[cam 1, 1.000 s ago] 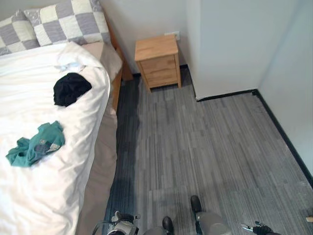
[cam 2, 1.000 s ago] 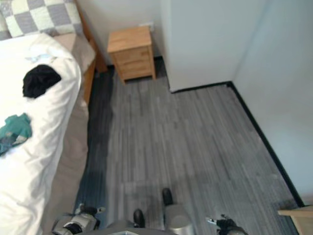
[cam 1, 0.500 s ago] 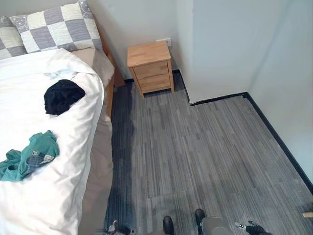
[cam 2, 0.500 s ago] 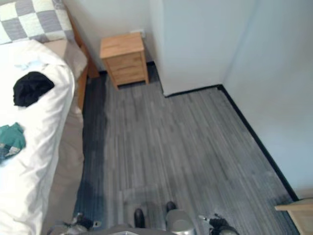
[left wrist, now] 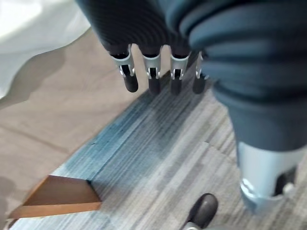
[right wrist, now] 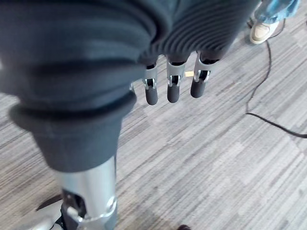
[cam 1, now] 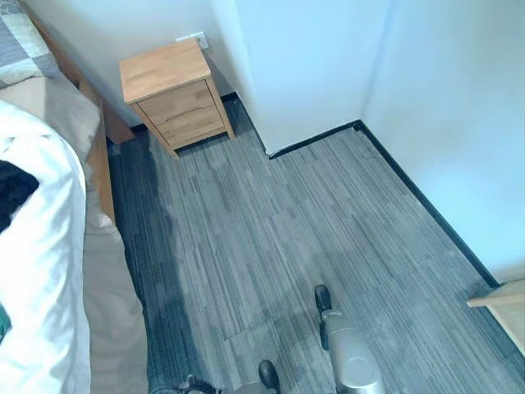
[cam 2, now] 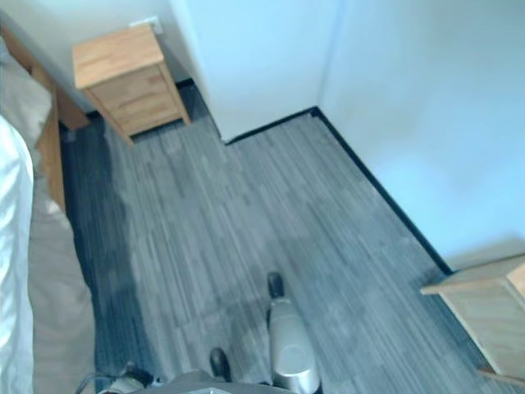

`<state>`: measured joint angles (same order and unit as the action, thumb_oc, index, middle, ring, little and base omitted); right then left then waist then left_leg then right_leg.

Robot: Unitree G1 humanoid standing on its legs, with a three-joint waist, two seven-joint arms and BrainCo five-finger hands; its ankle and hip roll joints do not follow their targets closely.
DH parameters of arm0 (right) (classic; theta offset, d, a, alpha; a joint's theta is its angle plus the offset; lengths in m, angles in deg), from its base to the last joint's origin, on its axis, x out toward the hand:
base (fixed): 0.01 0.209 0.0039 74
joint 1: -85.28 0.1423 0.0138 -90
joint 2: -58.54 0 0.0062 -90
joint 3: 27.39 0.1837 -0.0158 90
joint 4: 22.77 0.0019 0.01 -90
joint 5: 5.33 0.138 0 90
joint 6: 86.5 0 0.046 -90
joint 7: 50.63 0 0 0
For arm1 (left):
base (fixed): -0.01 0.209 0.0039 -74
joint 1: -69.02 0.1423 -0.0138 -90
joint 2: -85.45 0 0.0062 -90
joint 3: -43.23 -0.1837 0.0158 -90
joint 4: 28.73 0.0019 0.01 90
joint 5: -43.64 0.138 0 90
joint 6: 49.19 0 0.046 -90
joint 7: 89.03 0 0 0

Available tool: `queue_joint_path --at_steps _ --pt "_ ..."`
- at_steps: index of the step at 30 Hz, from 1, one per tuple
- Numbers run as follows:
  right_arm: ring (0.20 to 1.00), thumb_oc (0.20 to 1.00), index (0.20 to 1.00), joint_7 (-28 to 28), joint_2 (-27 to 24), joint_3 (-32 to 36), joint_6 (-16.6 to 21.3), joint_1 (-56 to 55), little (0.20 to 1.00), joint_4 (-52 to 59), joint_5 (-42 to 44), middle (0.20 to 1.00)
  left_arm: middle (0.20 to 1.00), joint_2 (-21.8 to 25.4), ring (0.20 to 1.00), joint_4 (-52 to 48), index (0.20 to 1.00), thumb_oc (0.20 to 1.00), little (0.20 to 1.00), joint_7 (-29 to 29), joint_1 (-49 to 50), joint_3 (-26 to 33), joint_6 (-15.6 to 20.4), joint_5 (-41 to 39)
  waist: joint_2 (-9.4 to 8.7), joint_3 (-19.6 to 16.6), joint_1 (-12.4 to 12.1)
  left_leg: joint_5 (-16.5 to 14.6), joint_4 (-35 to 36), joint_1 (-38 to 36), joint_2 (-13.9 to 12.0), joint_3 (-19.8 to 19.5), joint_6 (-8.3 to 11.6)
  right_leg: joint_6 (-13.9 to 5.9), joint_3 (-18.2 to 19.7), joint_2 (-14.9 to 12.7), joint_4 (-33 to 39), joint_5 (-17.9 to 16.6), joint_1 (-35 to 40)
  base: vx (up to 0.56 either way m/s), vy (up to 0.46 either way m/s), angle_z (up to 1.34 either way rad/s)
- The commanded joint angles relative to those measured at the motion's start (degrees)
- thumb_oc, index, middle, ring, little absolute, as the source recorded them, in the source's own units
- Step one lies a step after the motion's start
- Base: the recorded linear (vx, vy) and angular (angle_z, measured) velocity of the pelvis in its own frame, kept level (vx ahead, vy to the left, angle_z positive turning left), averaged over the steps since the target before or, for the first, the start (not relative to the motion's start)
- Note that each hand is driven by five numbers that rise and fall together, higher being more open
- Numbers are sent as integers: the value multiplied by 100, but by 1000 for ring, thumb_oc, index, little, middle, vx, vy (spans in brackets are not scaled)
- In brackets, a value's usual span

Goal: Tidy up the quilt and then pick up the clothes from the bed and put them into the laundry hamper.

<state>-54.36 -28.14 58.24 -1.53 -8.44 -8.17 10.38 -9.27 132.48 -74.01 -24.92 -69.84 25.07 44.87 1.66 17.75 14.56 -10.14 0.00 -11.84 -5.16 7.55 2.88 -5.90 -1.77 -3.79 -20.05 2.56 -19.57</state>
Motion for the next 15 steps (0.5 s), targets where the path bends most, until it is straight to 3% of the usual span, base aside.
queue_joint_path --at_steps 1,2,3,4,6,7,9,10,14,15 --pt "1000 1000 1000 249 -356 -60 343 -55 1000 425 -339 1000 1000 155 1000 -171 1000 1000 1000 205 133 299 -3 52 155 -301 13 89 -2138 -83 421 72 -60 -99 -152 -64 1324 -846 467 487 -109 28" --pt "1000 1000 1000 250 -358 -59 342 -57 1000 427 -341 1000 1000 154 1000 -172 1000 1000 1000 205 134 298 -4 51 161 -304 17 85 -2146 -77 412 66 -54 -95 -159 -58 1326 -846 468 402 -117 -35" --pt "1000 1000 1000 287 -423 -83 411 -4 1000 509 -483 1000 1000 113 1000 -236 1000 1000 1000 506 148 405 28 -245 171 -359 -99 667 -2693 264 336 89 87 24 -324 -16 1397 -789 699 430 -130 -51" --pt "1000 1000 1000 355 -555 -108 612 93 1000 476 -326 1000 1000 89 1000 -241 1000 1000 1000 721 127 540 91 -719 79 -330 -329 849 -3225 1010 441 96 89 134 -495 -119 1479 -684 1015 535 -131 -18" --pt "1000 1000 1000 462 -689 -49 721 207 1000 460 -148 1000 1000 81 1000 -201 1000 1000 1000 602 141 663 191 -786 55 -227 -555 808 -3410 1780 551 37 29 192 -627 -194 1536 -540 1340 346 8 10" --pt "1000 1000 1000 532 -776 40 829 332 1000 484 -144 1000 1000 76 1000 -148 1000 1000 1000 506 198 809 296 -1009 77 -150 -747 835 -3004 2104 631 -11 -46 172 -655 -234 1534 -422 1607 373 143 -8" --pt "1000 1000 1000 538 -820 61 927 394 1000 528 -133 1000 1000 75 1000 -92 1000 1000 1000 428 262 950 313 -1198 87 -144 -867 918 -2368 2173 613 0 -90 138 -664 -254 1528 -315 1761 401 186 -30" --pt "1000 1000 1000 557 -858 76 984 425 1000 571 -52 1000 1000 76 1000 -28 1000 1000 1000 402 311 1054 326 -1369 102 -138 -971 1026 -1615 2250 578 -29 -103 106 -645 -255 1538 -206 1929 336 176 -16" --pt "1000 1000 1000 590 -902 0 951 385 1000 619 -17 1000 1000 193 1000 152 1000 1000 1000 279 525 1192 671 -1033 146 -154 -1260 1721 350 2534 241 -524 74 56 -275 -182 1641 159 2512 499 237 -16" --pt "1000 1000 1000 581 -906 -10 950 368 1000 606 -46 1000 1000 193 1000 154 1000 1000 1000 245 557 1199 709 -1132 137 -153 -1272 1725 423 2586 184 -526 90 31 -227 -198 1638 226 2595 461 256 -46"
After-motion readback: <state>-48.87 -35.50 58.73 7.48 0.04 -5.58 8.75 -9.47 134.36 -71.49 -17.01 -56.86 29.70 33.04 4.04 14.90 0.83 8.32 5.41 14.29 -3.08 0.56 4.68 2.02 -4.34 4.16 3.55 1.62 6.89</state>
